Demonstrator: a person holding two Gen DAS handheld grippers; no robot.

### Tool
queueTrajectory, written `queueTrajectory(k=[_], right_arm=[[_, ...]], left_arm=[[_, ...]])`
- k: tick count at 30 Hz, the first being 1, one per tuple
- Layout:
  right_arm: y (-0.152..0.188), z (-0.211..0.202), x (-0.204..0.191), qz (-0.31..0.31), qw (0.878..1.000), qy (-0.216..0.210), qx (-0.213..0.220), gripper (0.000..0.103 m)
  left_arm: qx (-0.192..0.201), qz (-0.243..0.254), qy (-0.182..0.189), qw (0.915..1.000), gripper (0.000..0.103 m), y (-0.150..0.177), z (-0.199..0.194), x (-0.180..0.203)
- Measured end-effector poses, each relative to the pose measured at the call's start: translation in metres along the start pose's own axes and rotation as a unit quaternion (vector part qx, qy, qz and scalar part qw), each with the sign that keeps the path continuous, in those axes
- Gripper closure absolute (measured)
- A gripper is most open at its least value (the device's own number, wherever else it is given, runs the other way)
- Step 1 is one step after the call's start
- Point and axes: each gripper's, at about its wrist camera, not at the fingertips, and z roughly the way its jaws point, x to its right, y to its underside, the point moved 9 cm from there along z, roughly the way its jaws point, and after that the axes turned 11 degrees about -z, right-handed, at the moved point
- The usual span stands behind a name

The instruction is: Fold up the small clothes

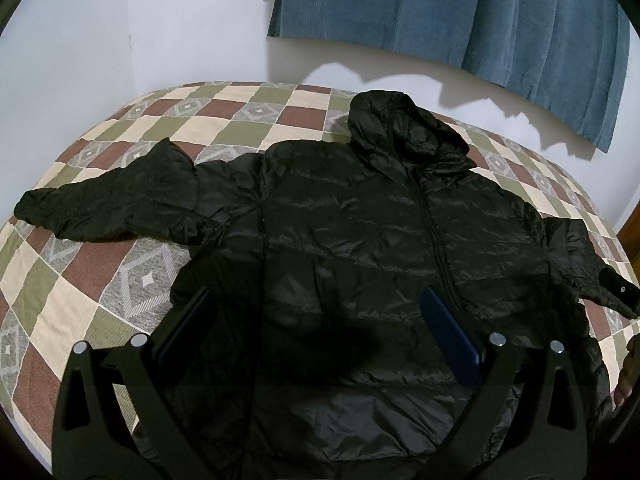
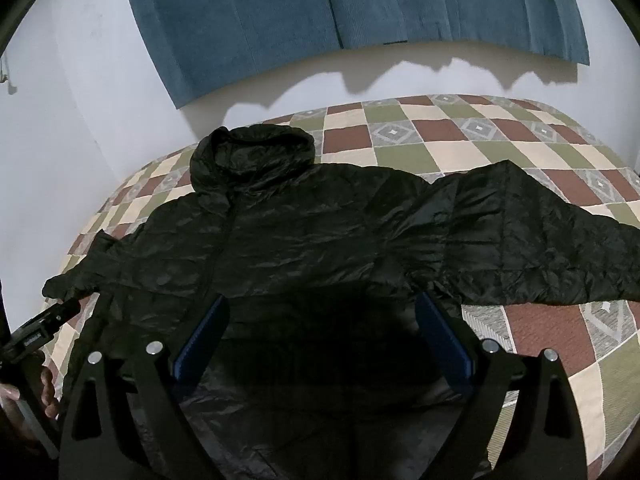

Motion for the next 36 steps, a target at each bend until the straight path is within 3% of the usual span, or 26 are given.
queueTrajectory(k=[15,23,27,28,30,33,36], right_arm=[[0.0,0.001,0.002,0.003,1.0,-0.006,-0.001,0.01],[-0.003,-0.005,0.023,0.037,0.999,0.0,0.011,0.01],[-0.006,-0.015,0.063,0.088,0.996,0.016,0.024,0.013],[-0.006,-0.018,0.077,0.104,0.994,0.023,0.028,0.018],[-0.001,-0.024,0.11,0.139,0.989,0.045,0.028,0.043],[0.011,-0.036,0.161,0.205,0.977,0.058,0.035,0.045],[0.034,-0.053,0.221,0.274,0.957,0.088,0.045,0.045]], left_arm=[[-0.004,-0.002,-0.006,1.0,0.002,0.003,0.002,-0.003],[-0.039,-0.015,-0.006,0.9991,0.002,0.004,0.013,-0.013],[-0.029,-0.009,-0.002,0.9995,0.002,0.001,0.01,-0.014],[-0.028,-0.01,-0.001,0.9996,0.002,0.0,0.01,-0.015],[-0.027,-0.012,0.001,0.9996,0.002,-0.001,0.011,-0.016],[-0.028,-0.016,-0.002,0.9995,0.002,-0.003,0.014,-0.019],[-0.029,-0.022,-0.004,0.9993,0.002,-0.004,0.016,-0.023]])
